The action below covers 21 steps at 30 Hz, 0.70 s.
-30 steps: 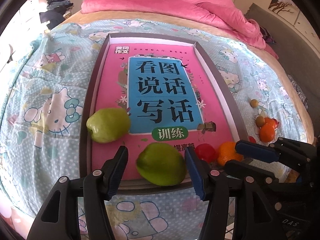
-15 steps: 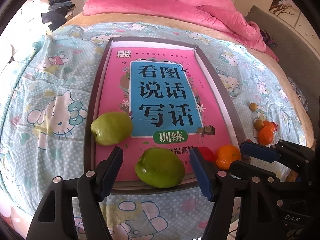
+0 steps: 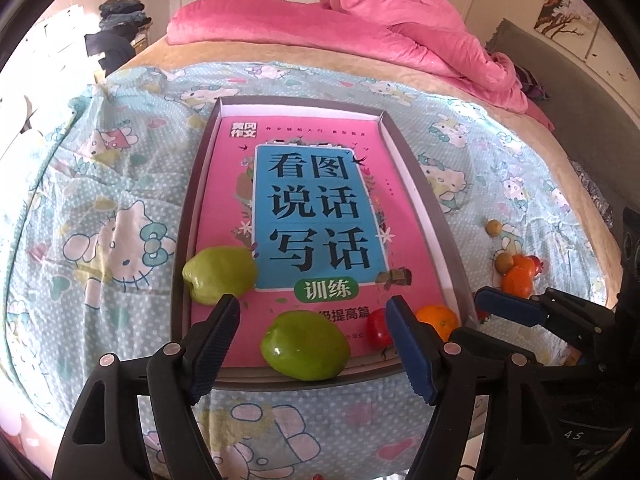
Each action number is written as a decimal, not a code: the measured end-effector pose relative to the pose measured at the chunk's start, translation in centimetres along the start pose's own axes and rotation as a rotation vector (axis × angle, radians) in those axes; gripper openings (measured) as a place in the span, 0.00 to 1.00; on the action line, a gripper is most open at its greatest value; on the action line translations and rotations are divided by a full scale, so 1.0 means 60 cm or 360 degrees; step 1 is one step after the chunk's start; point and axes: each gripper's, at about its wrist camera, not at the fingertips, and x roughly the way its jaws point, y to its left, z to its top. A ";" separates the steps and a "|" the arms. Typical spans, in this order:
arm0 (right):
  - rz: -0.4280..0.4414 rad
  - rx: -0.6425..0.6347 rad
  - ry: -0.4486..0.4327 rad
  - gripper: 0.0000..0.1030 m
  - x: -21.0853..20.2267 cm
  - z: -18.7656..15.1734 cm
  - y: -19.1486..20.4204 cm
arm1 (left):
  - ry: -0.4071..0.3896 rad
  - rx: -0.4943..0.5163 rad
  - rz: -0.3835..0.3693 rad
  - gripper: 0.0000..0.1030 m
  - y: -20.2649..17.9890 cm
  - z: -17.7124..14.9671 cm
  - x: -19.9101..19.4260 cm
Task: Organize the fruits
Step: 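Lower the pear onto the tray and open the left tool while the right tool releases the tomato there, then move both open tools back toward the fruit cluster on the bedspread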
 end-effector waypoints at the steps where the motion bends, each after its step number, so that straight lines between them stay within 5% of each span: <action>1: -0.0001 0.0004 -0.0003 0.48 -0.001 -0.001 -0.001 | -0.0002 0.0005 0.0003 0.74 -0.002 0.000 -0.002; 21: -0.0008 0.0075 -0.0130 0.54 -0.055 0.001 -0.031 | -0.0069 0.0102 0.0018 0.74 -0.065 0.011 -0.038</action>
